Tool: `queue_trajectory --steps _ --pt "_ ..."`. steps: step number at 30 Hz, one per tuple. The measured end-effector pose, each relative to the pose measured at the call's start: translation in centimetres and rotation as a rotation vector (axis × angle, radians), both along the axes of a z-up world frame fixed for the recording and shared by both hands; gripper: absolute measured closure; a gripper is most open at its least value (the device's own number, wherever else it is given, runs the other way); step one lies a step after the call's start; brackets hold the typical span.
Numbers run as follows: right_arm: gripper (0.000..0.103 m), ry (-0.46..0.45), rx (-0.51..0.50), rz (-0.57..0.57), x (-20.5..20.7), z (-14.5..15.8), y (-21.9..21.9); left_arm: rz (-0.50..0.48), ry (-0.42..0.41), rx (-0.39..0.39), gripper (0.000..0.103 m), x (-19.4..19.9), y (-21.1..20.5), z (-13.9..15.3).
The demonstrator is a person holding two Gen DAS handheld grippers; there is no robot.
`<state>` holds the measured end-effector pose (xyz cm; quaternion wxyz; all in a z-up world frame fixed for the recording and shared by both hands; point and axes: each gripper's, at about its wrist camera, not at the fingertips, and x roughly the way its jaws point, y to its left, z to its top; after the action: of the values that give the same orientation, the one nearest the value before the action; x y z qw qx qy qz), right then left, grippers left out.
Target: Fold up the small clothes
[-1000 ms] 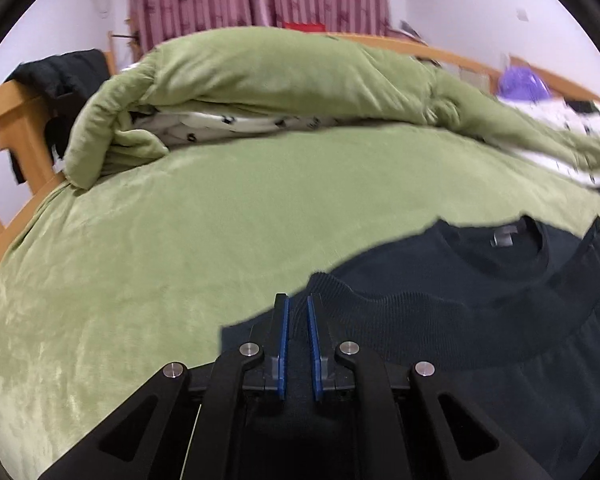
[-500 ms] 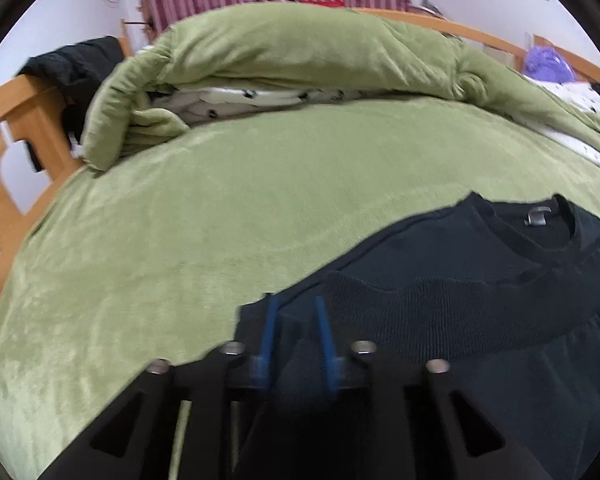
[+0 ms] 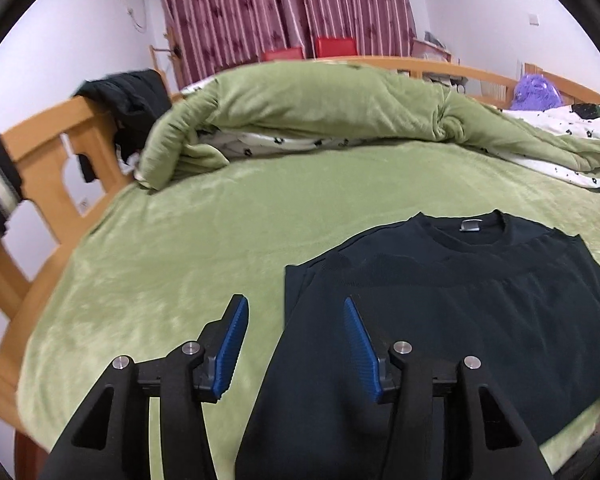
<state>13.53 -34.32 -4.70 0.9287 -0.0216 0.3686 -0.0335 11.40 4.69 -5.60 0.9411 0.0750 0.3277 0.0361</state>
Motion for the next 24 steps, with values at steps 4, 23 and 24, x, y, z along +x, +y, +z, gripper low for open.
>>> queue_trajectory --steps 4,23,24 --pt "0.074 -0.019 0.008 0.061 -3.7 1.6 2.4 0.031 -0.019 -0.008 0.048 -3.8 1.0 0.6" --pt "0.052 0.080 -0.006 0.135 -6.4 -13.3 11.7 0.055 0.170 -0.258 0.038 -8.2 8.6 -10.5" --pt "0.051 0.069 -0.019 0.130 -6.3 -14.0 11.9 0.045 0.182 -0.273 0.038 -7.9 8.5 -11.1"
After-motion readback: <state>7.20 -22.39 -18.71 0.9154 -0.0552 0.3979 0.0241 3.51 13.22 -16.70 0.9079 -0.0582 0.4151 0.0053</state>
